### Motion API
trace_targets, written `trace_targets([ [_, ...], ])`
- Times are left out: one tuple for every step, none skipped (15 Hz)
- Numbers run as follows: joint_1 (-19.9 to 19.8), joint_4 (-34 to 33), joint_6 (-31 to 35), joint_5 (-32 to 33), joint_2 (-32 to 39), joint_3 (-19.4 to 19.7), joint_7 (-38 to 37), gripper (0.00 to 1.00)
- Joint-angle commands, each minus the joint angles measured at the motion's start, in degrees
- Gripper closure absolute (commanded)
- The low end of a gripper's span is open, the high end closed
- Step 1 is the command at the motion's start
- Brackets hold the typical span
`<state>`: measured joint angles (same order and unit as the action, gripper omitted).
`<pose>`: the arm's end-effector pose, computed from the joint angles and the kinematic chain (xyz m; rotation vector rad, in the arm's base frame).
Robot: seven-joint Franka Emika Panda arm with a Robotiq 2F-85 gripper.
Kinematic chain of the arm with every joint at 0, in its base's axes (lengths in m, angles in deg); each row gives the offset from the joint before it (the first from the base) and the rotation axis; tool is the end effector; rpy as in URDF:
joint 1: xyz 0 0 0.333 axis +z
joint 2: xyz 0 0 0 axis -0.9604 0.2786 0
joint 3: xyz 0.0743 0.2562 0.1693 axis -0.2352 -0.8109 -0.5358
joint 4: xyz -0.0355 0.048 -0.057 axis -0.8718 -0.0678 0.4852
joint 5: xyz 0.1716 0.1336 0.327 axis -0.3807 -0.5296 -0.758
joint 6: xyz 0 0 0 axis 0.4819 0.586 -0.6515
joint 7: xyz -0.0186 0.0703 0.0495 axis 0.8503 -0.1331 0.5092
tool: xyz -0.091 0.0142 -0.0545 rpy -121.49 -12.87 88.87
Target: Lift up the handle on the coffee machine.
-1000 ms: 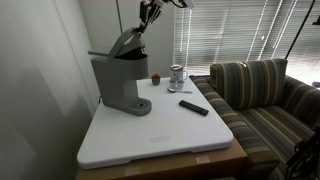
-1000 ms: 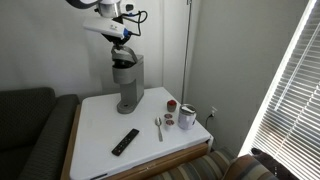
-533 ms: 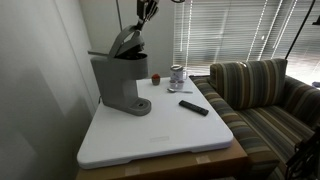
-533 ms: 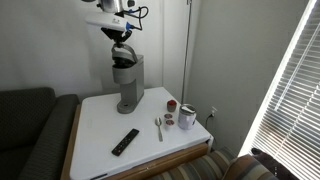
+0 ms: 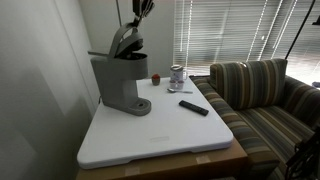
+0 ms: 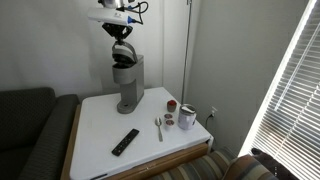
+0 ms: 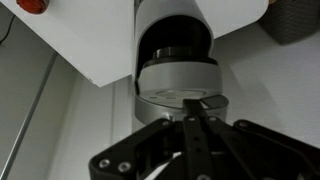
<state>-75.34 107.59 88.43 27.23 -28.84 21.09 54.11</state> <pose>0.7211 0.1262 0.4373 -2.7483 -0.7464 -0.6876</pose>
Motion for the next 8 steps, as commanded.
trace_targets([
  [1.60, -5.28, -3.93, 2.80, 2.00, 1.58, -1.65, 1.00],
  [1.78, -6.08, -4.98, 3.32, 2.15, 1.73, -1.77, 1.00],
  [2.00, -6.99, -6.00, 3.85, 2.30, 1.93, -1.97, 1.00],
  [2.15, -7.69, -6.82, 4.18, 2.44, 2.06, -1.94, 1.00],
  [2.37, -8.71, -7.87, 4.52, 2.65, 2.23, -1.96, 1.00],
  [2.55, -9.56, -8.27, 4.74, 2.87, 2.34, -1.96, 1.00],
  [2.74, -10.53, -8.91, 4.87, 3.14, 2.39, -1.91, 1.00],
  [2.87, -11.45, -9.43, 4.89, 3.52, 2.40, -1.74, 1.00],
])
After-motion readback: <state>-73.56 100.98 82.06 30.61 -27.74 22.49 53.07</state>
